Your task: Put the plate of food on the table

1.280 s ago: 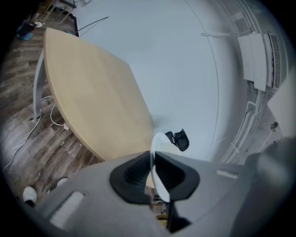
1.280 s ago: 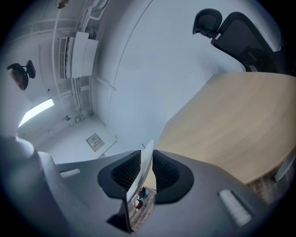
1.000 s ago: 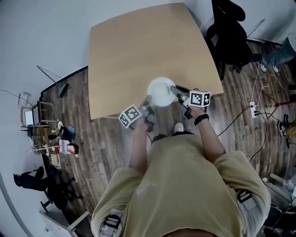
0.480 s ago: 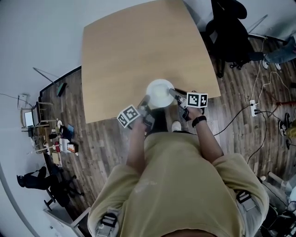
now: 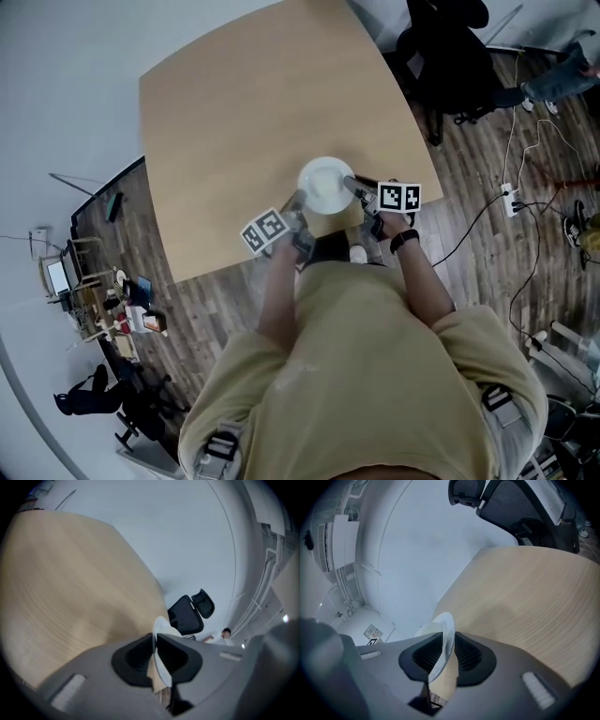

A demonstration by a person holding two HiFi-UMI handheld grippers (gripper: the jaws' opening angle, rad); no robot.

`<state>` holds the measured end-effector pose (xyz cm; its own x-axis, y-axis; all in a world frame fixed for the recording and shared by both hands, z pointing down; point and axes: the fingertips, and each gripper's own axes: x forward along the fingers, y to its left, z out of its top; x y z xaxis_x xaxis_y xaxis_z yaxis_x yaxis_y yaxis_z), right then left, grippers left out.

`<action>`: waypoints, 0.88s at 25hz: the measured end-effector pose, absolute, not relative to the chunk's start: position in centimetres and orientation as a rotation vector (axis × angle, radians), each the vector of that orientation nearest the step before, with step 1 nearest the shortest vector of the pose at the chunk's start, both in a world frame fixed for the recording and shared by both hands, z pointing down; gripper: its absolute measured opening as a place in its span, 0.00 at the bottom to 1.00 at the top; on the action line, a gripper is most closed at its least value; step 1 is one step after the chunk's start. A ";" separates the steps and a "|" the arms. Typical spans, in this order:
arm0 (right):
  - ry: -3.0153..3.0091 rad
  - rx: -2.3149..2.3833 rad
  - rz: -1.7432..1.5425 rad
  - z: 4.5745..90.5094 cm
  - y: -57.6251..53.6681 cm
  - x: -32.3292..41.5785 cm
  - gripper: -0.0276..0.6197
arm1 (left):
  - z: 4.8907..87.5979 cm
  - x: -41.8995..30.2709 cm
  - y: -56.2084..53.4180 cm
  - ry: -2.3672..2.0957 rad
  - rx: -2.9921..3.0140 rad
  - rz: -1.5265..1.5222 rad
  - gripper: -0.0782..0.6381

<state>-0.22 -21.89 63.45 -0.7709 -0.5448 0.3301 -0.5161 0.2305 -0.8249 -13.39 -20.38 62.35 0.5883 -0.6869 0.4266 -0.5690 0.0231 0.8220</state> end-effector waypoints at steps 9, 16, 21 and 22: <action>2.238 -1.296 -1.630 64.5 -29.6 4.2 0.18 | 62.8 -8.8 -30.6 -0.947 1.729 0.026 0.13; 2.091 -1.551 -1.562 66.5 -35.8 9.9 0.18 | 64.0 -2.8 -39.0 -0.834 1.804 0.150 0.13; 1.981 -1.675 -1.546 68.7 -38.8 14.3 0.17 | 66.5 2.0 -43.1 -0.793 1.863 0.255 0.14; 1.960 -1.692 -1.545 69.2 -39.1 15.2 0.17 | 67.0 2.8 -43.7 -0.786 1.868 0.267 0.14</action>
